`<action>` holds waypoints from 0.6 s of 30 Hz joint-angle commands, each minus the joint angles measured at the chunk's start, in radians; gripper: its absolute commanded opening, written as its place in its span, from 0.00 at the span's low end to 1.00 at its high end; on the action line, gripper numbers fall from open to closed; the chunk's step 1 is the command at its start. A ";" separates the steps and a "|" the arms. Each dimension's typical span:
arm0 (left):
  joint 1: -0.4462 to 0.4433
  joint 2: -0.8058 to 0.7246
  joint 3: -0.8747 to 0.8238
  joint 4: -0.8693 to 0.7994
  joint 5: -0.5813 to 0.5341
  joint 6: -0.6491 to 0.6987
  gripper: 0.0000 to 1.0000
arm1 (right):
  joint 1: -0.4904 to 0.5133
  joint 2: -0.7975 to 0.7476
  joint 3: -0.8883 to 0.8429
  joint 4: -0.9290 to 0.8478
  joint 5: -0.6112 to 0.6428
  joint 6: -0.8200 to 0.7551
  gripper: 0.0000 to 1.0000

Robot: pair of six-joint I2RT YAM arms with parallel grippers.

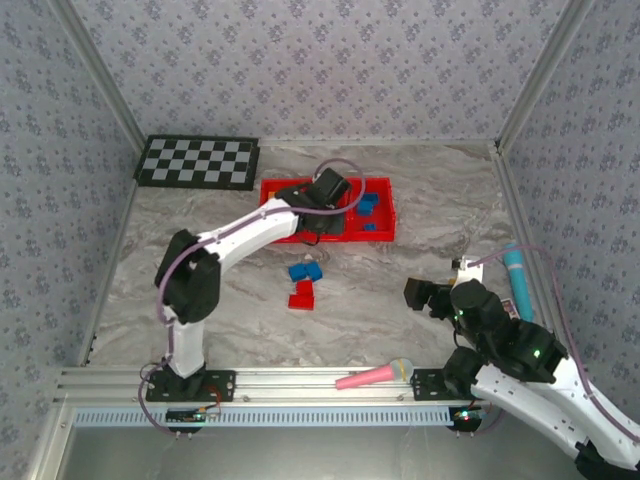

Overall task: Sort the legos into containers by color
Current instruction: Place the lego in the container.

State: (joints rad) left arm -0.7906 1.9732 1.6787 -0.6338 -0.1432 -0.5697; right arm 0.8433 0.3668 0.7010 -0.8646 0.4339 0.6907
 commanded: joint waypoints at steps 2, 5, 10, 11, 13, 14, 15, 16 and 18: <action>0.033 0.111 0.157 -0.040 -0.032 0.034 0.10 | -0.014 0.005 -0.020 0.013 -0.041 -0.014 1.00; 0.047 0.191 0.257 -0.096 -0.070 0.044 0.11 | -0.024 0.009 -0.036 0.027 -0.056 -0.020 1.00; 0.079 0.265 0.367 -0.113 -0.089 0.045 0.11 | -0.039 0.017 -0.053 0.033 -0.077 -0.025 1.00; 0.083 0.273 0.378 -0.108 -0.091 0.047 0.11 | -0.043 0.016 -0.055 0.032 -0.079 -0.024 1.00; 0.094 0.289 0.404 -0.110 -0.092 0.050 0.14 | -0.046 0.016 -0.057 0.032 -0.085 -0.025 1.00; 0.098 0.303 0.420 -0.115 -0.092 0.051 0.15 | -0.047 0.016 -0.057 0.032 -0.088 -0.028 1.00; 0.103 0.315 0.434 -0.121 -0.091 0.051 0.16 | -0.050 0.017 -0.054 0.032 -0.090 -0.034 1.00; 0.106 0.323 0.444 -0.124 -0.087 0.053 0.17 | -0.052 0.017 -0.053 0.031 -0.090 -0.037 1.00; 0.111 0.338 0.458 -0.124 -0.076 0.057 0.18 | -0.058 0.017 -0.048 0.027 -0.090 -0.044 1.00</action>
State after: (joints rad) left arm -0.6868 2.2772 2.0914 -0.7269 -0.2104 -0.5339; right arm 0.7956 0.3805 0.6525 -0.8421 0.3515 0.6716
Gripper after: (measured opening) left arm 0.312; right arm 0.998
